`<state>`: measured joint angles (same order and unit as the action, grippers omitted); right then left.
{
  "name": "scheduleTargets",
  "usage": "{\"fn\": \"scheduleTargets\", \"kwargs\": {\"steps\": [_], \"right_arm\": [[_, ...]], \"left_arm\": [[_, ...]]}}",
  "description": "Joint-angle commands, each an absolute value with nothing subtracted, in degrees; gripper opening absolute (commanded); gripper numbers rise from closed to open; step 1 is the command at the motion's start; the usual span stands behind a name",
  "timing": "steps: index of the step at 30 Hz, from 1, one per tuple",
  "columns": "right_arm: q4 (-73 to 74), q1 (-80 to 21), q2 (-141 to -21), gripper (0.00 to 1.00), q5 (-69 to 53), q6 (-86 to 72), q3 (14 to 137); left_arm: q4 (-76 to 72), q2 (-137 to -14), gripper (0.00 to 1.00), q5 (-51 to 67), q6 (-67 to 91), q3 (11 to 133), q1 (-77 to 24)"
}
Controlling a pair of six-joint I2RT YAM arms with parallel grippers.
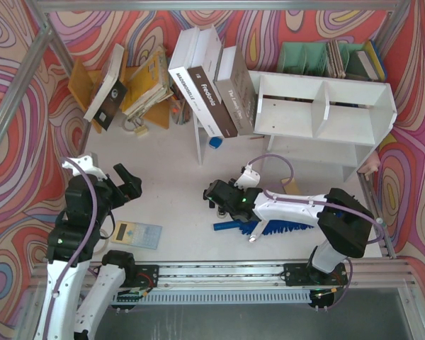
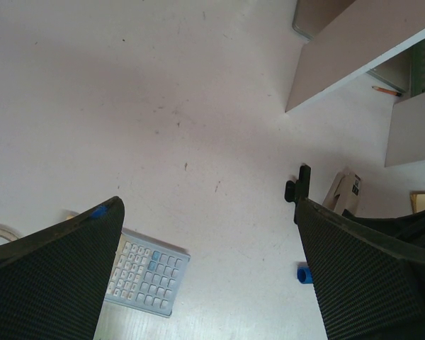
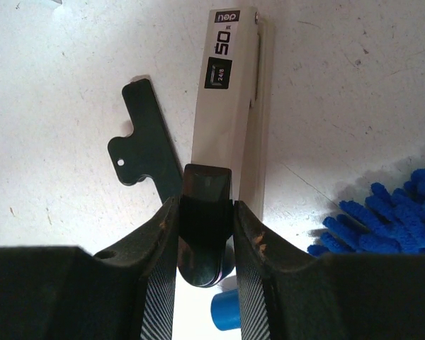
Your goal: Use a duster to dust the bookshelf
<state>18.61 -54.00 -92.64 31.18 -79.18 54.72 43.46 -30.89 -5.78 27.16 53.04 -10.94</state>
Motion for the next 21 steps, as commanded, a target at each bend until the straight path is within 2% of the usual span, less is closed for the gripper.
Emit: {"fn": "scheduleTargets", "kwargs": {"steps": [1,5,9,14,21], "right_arm": [[21.67,-54.36,-92.45,0.30,32.74,-80.55,56.93],[24.23,-54.38,-90.37,0.52,34.54,-79.09,57.48],[26.49,-54.38,-87.59,0.62,35.23,-76.55,57.48],[31.25,-54.42,-82.45,0.63,36.33,-73.54,58.13],[48.06,-55.88,-74.90,0.62,38.15,-78.61,58.53]], "left_arm": [[43.66,-31.05,0.98,-5.36,26.47,52.03,-11.16],[43.62,-30.73,0.98,-5.40,26.48,51.95,-11.14],[43.68,-30.67,0.98,-5.65,26.54,51.96,-11.17],[43.59,-30.90,0.98,-5.49,26.50,51.99,-11.16],[43.68,-31.12,0.98,-5.58,26.54,52.04,-11.16]]}}
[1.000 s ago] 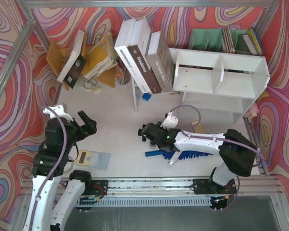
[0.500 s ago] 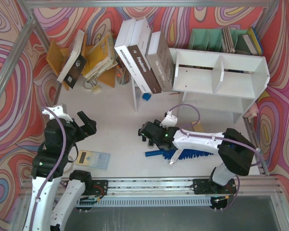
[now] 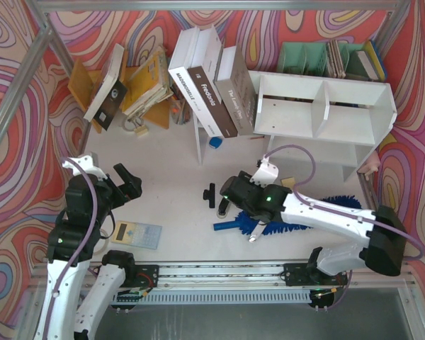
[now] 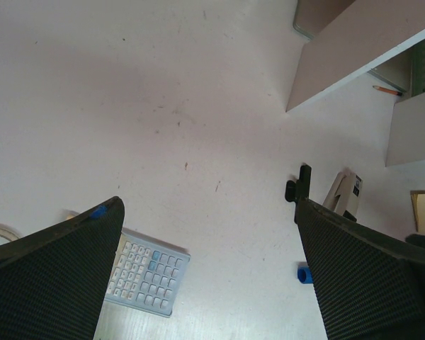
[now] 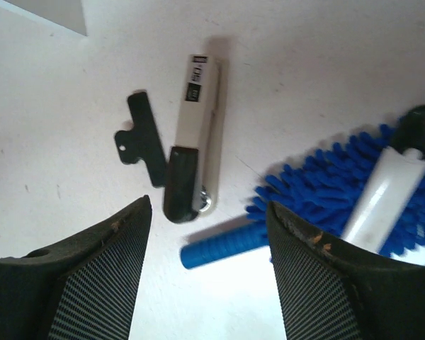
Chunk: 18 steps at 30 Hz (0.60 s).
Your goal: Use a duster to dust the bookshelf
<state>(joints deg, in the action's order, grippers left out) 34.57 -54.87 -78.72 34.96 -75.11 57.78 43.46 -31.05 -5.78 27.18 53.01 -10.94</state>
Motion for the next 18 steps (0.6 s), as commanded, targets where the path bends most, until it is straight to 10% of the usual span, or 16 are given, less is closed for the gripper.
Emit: {"fn": "scheduleTargets", "kwargs": {"steps": [1,18], "right_arm": [[49.79,-55.95,-73.94,0.61,37.76,-79.52,58.10],[52.32,-55.91,-64.56,0.54,31.00,-80.68,45.97]], "left_arm": [[43.64,-30.97,0.99,-5.55,26.54,51.99,-11.16],[42.75,-31.96,0.98,-5.65,26.63,51.61,-11.16]]}}
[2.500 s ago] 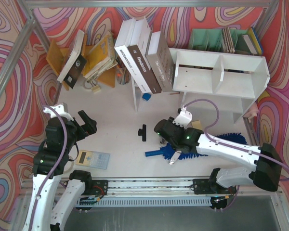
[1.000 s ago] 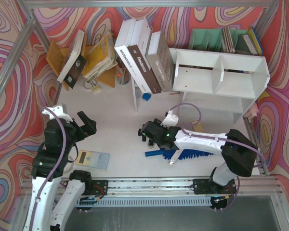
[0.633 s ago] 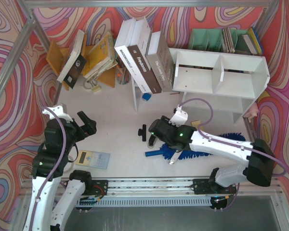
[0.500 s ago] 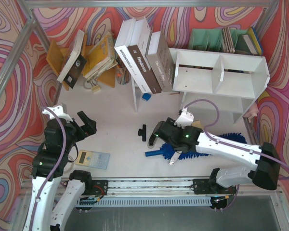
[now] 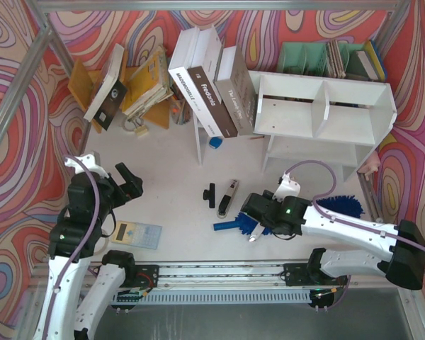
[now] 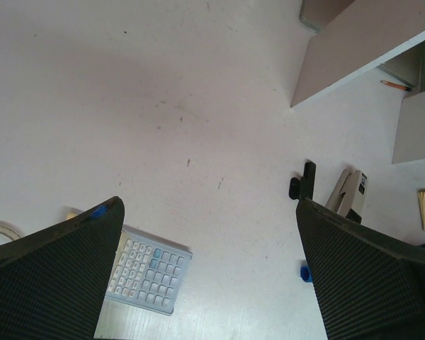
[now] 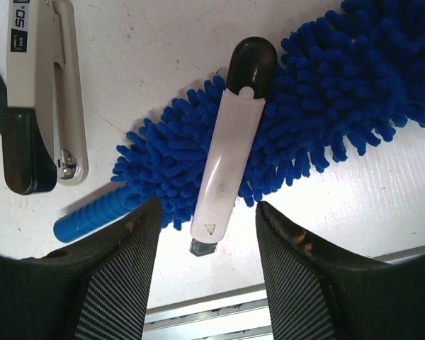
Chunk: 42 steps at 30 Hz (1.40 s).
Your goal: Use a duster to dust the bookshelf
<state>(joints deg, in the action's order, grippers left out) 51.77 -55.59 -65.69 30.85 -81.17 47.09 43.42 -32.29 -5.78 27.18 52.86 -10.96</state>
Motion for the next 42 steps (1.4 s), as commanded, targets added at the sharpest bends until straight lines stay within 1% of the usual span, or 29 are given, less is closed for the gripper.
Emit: {"fn": "scheduleTargets", "kwargs": {"steps": [1,11,24,29,42], "right_arm": [[51.64,-55.95,-64.66,0.54,30.85,-80.35,45.52],[45.98,-55.08,-65.45,0.50,28.11,-80.07,40.93],[37.94,-51.48,-65.82,0.44,26.45,-74.33,37.69],[36.95,-48.58,-66.38,0.43,24.83,-73.00,36.68],[33.93,-47.46,-68.32,0.42,23.47,-73.29,34.49]], "left_arm": [[42.64,-31.91,0.98,-5.54,26.63,51.56,-11.16],[42.46,-32.34,0.98,-5.15,26.54,51.52,-11.16],[42.27,-32.08,0.98,-4.22,26.46,51.45,-11.16],[42.18,-32.06,0.99,-4.10,26.37,51.50,-11.16],[41.92,-32.31,0.98,-3.66,26.37,51.39,-11.16]]}}
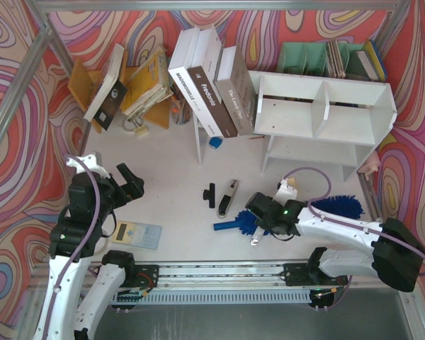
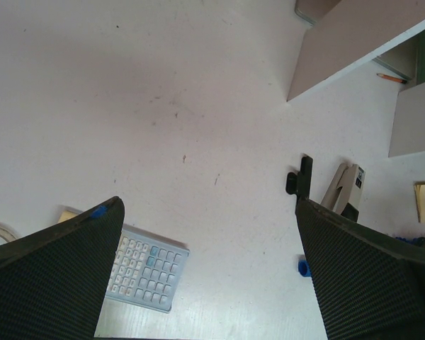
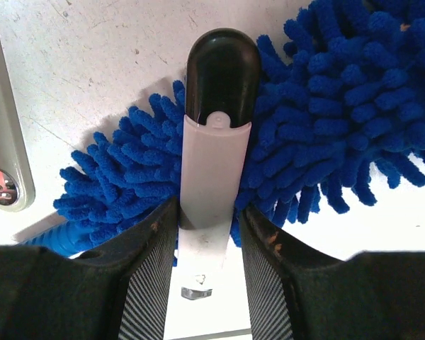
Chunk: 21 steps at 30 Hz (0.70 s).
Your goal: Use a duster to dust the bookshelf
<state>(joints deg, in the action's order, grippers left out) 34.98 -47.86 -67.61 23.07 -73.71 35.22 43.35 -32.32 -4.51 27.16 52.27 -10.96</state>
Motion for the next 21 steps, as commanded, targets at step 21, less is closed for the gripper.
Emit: {"fn": "scheduleTargets", "kwargs": {"steps": [21], "right_arm": [[39.42,-47.14,-63.04,0.28,26.16,-74.44,37.33]], "left_arm": [[41.97,-31.91,0.99,-3.95,26.37,51.38,-11.16]]}}
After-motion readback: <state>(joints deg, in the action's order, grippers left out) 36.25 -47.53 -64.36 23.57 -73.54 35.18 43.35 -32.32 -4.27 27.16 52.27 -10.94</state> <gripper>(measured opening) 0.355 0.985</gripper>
